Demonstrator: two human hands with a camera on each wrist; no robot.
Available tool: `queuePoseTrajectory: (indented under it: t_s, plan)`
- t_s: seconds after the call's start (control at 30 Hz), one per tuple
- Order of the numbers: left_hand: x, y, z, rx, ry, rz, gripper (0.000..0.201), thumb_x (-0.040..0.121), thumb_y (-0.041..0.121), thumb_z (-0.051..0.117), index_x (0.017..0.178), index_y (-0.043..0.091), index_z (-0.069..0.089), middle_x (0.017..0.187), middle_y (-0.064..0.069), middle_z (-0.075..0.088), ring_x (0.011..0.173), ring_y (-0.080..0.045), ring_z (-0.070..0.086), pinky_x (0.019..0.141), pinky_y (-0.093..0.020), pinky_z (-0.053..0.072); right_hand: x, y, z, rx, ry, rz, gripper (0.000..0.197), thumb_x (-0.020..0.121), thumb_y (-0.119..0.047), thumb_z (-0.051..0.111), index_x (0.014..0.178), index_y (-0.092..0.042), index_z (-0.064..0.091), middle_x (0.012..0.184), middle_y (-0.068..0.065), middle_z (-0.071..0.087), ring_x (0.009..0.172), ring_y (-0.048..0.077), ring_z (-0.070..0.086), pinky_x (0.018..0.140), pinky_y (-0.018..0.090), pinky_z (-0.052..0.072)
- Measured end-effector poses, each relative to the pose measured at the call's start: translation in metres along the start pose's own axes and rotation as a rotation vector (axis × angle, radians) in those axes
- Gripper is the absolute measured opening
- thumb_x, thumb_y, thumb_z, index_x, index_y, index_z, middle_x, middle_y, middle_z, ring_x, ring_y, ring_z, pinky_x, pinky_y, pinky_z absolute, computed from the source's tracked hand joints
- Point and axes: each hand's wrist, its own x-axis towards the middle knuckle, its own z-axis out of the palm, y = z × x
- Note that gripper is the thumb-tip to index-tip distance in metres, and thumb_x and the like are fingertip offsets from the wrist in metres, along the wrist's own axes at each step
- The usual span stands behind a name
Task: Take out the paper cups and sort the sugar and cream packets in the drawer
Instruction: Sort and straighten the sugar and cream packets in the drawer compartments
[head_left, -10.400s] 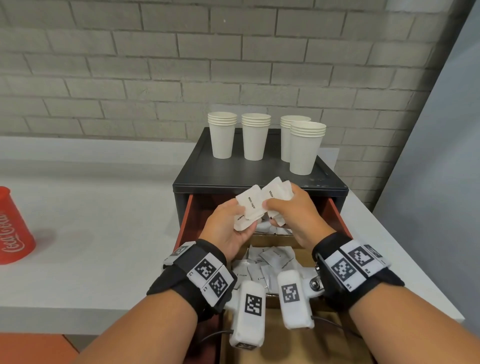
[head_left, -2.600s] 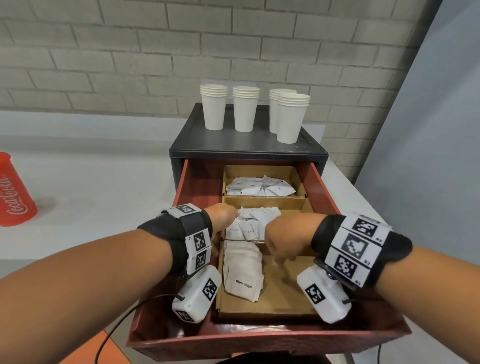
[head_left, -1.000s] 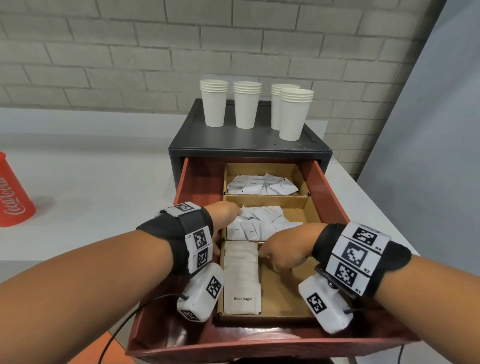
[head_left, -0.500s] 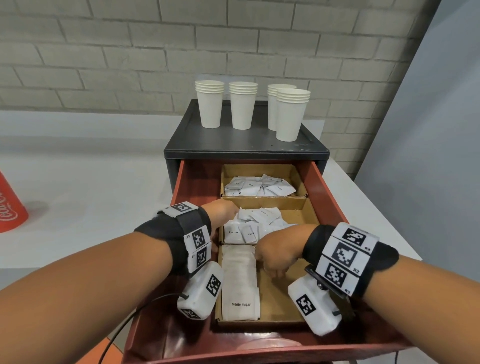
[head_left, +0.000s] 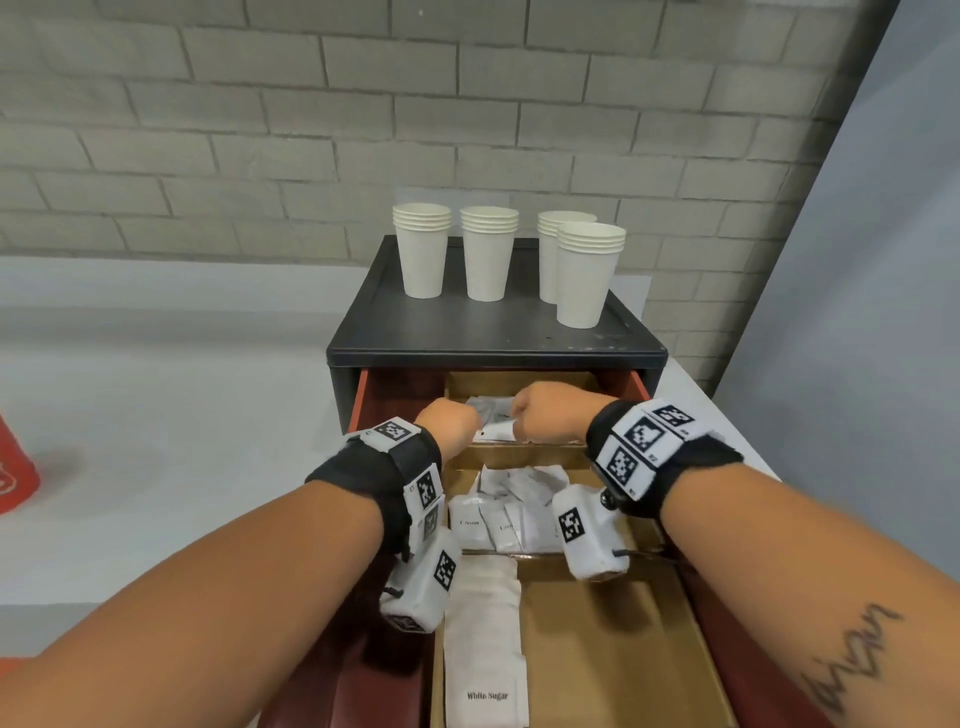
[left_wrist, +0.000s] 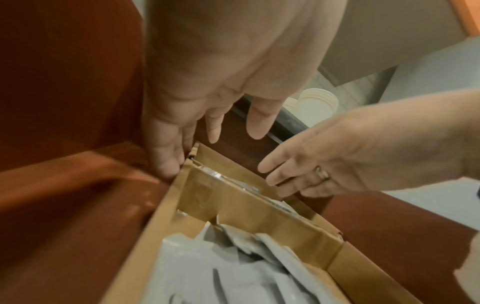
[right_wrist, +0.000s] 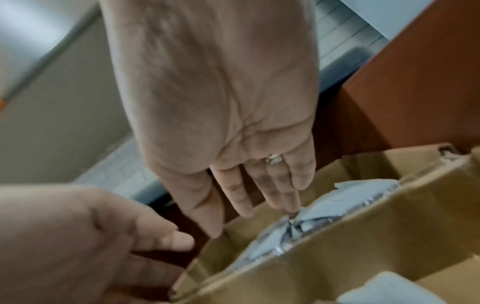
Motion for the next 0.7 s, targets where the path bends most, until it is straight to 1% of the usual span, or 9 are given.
queuePoseTrajectory:
  t_s: [0.1, 0.17, 0.23, 0.27, 0.37, 0.47, 0.53, 0.6, 0.7]
  plan:
    - [0.014, 0.001, 0.0, 0.057, 0.035, -0.019, 0.04, 0.097, 0.009, 0.041, 0.135, -0.005, 0.044, 0.138, -0.02, 0.048, 0.126, -0.032, 0.047, 0.099, -0.034, 0.041, 0.02, -0.002, 0.006, -0.02, -0.068, 0.014, 0.045, 0.092, -0.024, 0.051, 0.135, -0.01, 0.045, 0.131, 0.012, 0.053, 0.113, 0.026, 0.053, 0.088, 0.029, 0.043]
    - [0.024, 0.0, 0.002, 0.061, 0.087, -0.067, 0.047, 0.098, 0.007, 0.038, 0.144, 0.0, 0.028, 0.141, -0.019, 0.042, 0.128, -0.033, 0.044, 0.101, -0.033, 0.038, 0.031, -0.005, 0.008, -0.049, -0.087, 0.022, 0.047, 0.093, -0.023, 0.051, 0.138, -0.013, 0.04, 0.133, 0.012, 0.052, 0.116, 0.027, 0.052, 0.09, 0.031, 0.043]
    - [0.033, -0.001, 0.002, 0.082, 0.09, -0.114, 0.055, 0.097, 0.006, 0.039, 0.148, 0.003, 0.017, 0.143, -0.021, 0.039, 0.131, -0.034, 0.04, 0.103, -0.034, 0.036, 0.04, -0.009, 0.008, -0.112, -0.098, 0.009, 0.049, 0.092, -0.022, 0.053, 0.139, -0.014, 0.04, 0.134, 0.011, 0.051, 0.119, 0.028, 0.051, 0.094, 0.034, 0.044]
    - [0.035, -0.002, 0.002, 0.11, 0.085, -0.13, 0.055, 0.097, 0.006, 0.039, 0.148, 0.002, 0.017, 0.143, -0.021, 0.039, 0.132, -0.034, 0.04, 0.104, -0.034, 0.035, 0.044, -0.011, 0.008, -0.134, -0.118, 0.011, 0.05, 0.091, -0.022, 0.055, 0.138, -0.013, 0.04, 0.132, 0.011, 0.052, 0.118, 0.028, 0.052, 0.093, 0.034, 0.045]
    - [0.044, -0.006, 0.002, 0.185, 0.062, -0.101, 0.045, 0.098, 0.006, 0.037, 0.141, -0.005, 0.03, 0.143, -0.02, 0.04, 0.131, -0.031, 0.042, 0.103, -0.029, 0.036, 0.055, -0.015, 0.009, -0.183, -0.172, -0.003, 0.05, 0.091, -0.025, 0.057, 0.136, -0.009, 0.044, 0.126, 0.014, 0.057, 0.114, 0.029, 0.056, 0.09, 0.033, 0.045]
    - [0.042, -0.006, 0.002, 0.219, 0.044, -0.176, 0.049, 0.097, 0.004, 0.039, 0.142, -0.006, 0.022, 0.144, -0.019, 0.037, 0.132, -0.03, 0.041, 0.102, -0.028, 0.036, 0.064, -0.019, 0.013, -0.238, -0.21, -0.016, 0.054, 0.09, -0.026, 0.058, 0.139, -0.012, 0.042, 0.13, 0.013, 0.056, 0.114, 0.03, 0.055, 0.091, 0.035, 0.045]
    - [0.043, -0.006, 0.002, 0.29, 0.01, -0.149, 0.049, 0.096, 0.007, 0.041, 0.141, -0.005, 0.026, 0.142, -0.019, 0.04, 0.129, -0.031, 0.043, 0.101, -0.032, 0.038, 0.068, -0.023, 0.016, -0.282, -0.264, 0.001, 0.051, 0.091, -0.023, 0.058, 0.138, -0.011, 0.043, 0.133, 0.013, 0.053, 0.119, 0.03, 0.053, 0.095, 0.036, 0.043]
    - [0.047, -0.007, 0.002, 0.293, 0.002, -0.17, 0.055, 0.095, 0.009, 0.045, 0.143, -0.002, 0.021, 0.143, -0.019, 0.038, 0.13, -0.032, 0.042, 0.101, -0.033, 0.039, 0.07, -0.025, 0.02, -0.309, -0.317, 0.001, 0.05, 0.093, -0.019, 0.055, 0.14, -0.01, 0.041, 0.139, 0.012, 0.048, 0.126, 0.029, 0.047, 0.101, 0.037, 0.039]
    - [0.048, -0.007, 0.004, 0.315, -0.035, -0.209, 0.066, 0.091, 0.012, 0.053, 0.145, 0.002, 0.017, 0.141, -0.018, 0.041, 0.127, -0.031, 0.046, 0.102, -0.033, 0.043, 0.07, -0.024, 0.023, -0.285, -0.307, -0.063, 0.059, 0.091, -0.02, 0.058, 0.144, -0.017, 0.034, 0.141, 0.011, 0.046, 0.126, 0.029, 0.047, 0.099, 0.037, 0.04]
